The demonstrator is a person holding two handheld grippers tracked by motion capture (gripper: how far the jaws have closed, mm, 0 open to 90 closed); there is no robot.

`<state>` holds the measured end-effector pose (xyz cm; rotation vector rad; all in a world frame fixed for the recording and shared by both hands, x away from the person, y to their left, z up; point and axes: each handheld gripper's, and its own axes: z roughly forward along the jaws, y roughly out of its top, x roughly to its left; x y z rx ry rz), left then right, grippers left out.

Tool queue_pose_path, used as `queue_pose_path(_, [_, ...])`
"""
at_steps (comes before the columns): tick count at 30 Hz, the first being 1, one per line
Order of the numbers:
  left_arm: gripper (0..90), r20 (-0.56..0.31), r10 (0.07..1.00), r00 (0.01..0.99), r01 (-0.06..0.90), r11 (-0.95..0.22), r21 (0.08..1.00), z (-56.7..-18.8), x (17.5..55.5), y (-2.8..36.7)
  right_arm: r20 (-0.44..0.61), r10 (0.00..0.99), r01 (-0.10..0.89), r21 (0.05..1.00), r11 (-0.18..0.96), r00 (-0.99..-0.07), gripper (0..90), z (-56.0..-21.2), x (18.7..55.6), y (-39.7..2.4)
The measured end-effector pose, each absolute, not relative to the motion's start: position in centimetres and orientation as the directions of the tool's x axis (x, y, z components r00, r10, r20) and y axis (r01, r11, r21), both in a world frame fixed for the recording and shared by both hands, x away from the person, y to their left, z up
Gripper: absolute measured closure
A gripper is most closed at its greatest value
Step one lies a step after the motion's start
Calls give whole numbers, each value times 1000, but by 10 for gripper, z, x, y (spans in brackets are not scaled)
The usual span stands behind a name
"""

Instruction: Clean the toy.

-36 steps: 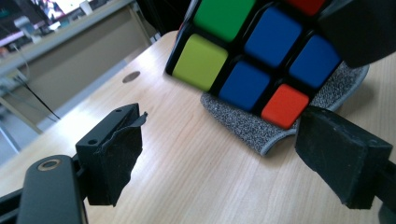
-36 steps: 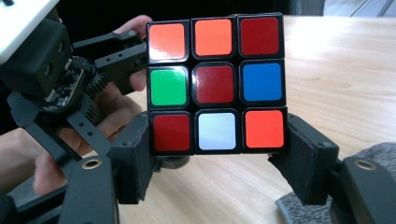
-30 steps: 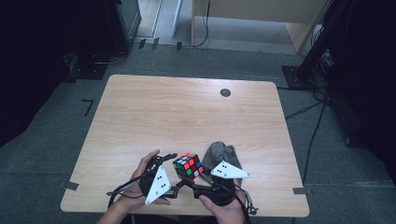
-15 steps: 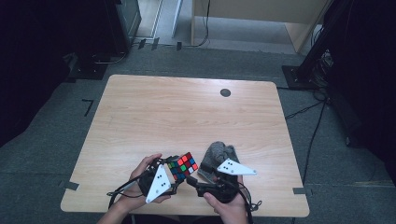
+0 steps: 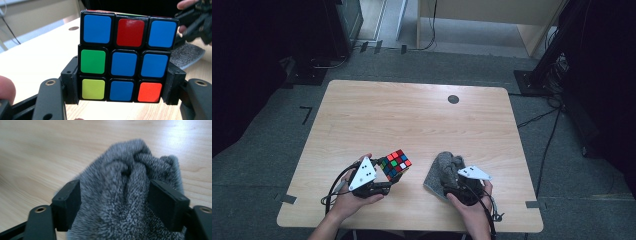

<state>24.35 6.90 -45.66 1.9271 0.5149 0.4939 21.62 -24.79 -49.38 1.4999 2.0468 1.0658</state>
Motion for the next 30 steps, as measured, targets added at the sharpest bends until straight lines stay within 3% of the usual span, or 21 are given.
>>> queue_pose_path(3, [339, 157, 595, 788, 133, -413, 901, -455, 243, 65, 49, 930, 635, 743, 210, -365, 293, -506, 220, -246])
queue_pose_path(6, [339, 142, 575, 806, 137, -415, 900, -457, 245, 65, 91, 928, 658, 730, 185, -362, 351, -514, 221, -249])
queue_pose_path(10, [339, 156, 589, 793, 153, -440, 885, -460, 247, 64, 92, 922, 644, 741, 189, -377, 344, -519, 222, -250])
queue_pose_path(16, [338, 78, 598, 798, 212, -399, 892, -457, 248, 68, 147, 912, 598, 792, 123, -383, 236, -498, 218, -260])
queue_pose_path(24, [337, 30, 580, 814, 236, -377, 896, -458, 246, 65, 109, 904, 512, 849, 132, -413, 160, -490, 232, -257])
queue_pose_path(30, [338, 43, 567, 822, 226, -395, 890, -458, 242, 57, 89, 925, 597, 786, 162, -369, 169, -514, 248, -257])
